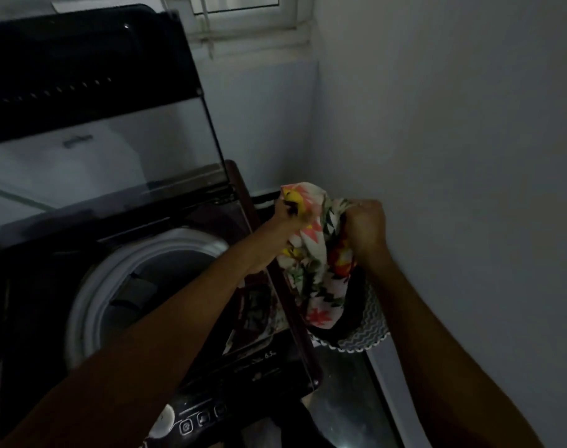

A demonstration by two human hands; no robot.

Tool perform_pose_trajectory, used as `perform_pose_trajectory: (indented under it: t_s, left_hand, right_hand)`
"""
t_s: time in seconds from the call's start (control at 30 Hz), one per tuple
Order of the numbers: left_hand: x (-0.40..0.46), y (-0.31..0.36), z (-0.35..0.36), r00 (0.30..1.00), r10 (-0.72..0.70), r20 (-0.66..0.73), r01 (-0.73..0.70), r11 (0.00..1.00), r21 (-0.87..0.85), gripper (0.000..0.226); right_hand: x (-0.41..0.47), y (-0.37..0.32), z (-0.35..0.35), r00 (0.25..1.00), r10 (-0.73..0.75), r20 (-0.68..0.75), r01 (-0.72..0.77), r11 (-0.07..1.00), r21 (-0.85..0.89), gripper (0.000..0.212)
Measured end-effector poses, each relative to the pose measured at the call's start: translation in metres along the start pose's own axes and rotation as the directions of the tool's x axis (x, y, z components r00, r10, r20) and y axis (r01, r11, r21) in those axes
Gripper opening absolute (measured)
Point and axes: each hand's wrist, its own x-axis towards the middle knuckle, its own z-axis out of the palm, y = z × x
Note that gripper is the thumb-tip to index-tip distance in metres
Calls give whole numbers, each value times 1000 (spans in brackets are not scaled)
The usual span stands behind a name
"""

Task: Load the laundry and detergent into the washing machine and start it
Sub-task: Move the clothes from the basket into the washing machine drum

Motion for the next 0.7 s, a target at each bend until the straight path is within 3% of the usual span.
perform_pose_trajectory:
  t_s: [0.07, 0.1, 0.2, 0.23, 0.27, 0.3, 0.33, 0.4, 0.47, 0.53, 0.6, 0.7]
  left_hand:
    - [-14, -2, 6, 986, 18, 165, -55, 973, 222, 108]
    - [-20, 0, 12, 978, 36, 207, -99, 949, 300, 100]
    - [-23, 14, 26, 983, 151, 104, -183, 829, 529, 36]
    - [-22, 17, 25, 976, 204, 74, -208, 785, 584, 29]
    - [-23, 18, 24, 967, 243, 74, -237, 757, 609, 28]
    - [-26, 18, 21, 964, 254, 78, -248, 755, 607, 30]
    - [-28, 18, 15, 964, 257, 63, -242, 761, 602, 34]
    - [-37, 21, 1, 954, 298, 22, -253, 767, 590, 40]
    - [-50, 27, -17, 921, 390, -11, -315, 760, 568, 44]
    - [-72, 33, -34, 891, 441, -105, -347, 812, 470, 49]
    - [-95, 39, -51, 889, 382, -251, -319, 912, 257, 37]
    - [-138, 41, -84, 864, 240, -443, -277, 961, -19, 2]
  right_hand:
    - [-2, -40, -2, 980, -193, 44, 197, 967, -162, 29]
    - [0, -58, -3, 983, -161, 86, 170, 979, -114, 25]
    - [-2, -78, 1, 965, -198, 174, 239, 936, -260, 28]
    - [-3, -84, 2, 938, -204, 279, 244, 963, -114, 40]
    - [-8, -92, 1, 939, -149, 311, 201, 969, -141, 56]
    - [-2, -86, 4, 939, -209, 272, 257, 954, -153, 62]
    - [-1, -89, 3, 941, -155, 301, 183, 981, -67, 55]
    - [-1, -87, 10, 976, -84, 202, 98, 993, -61, 38]
    - [-7, -86, 12, 930, -40, 366, 55, 998, -29, 35]
    - [-14, -81, 14, 859, -48, 510, 38, 999, 30, 58]
    - [-25, -73, 19, 732, -76, 677, 8, 995, 102, 55]
    - [-41, -67, 31, 402, -32, 915, 165, 986, -38, 65]
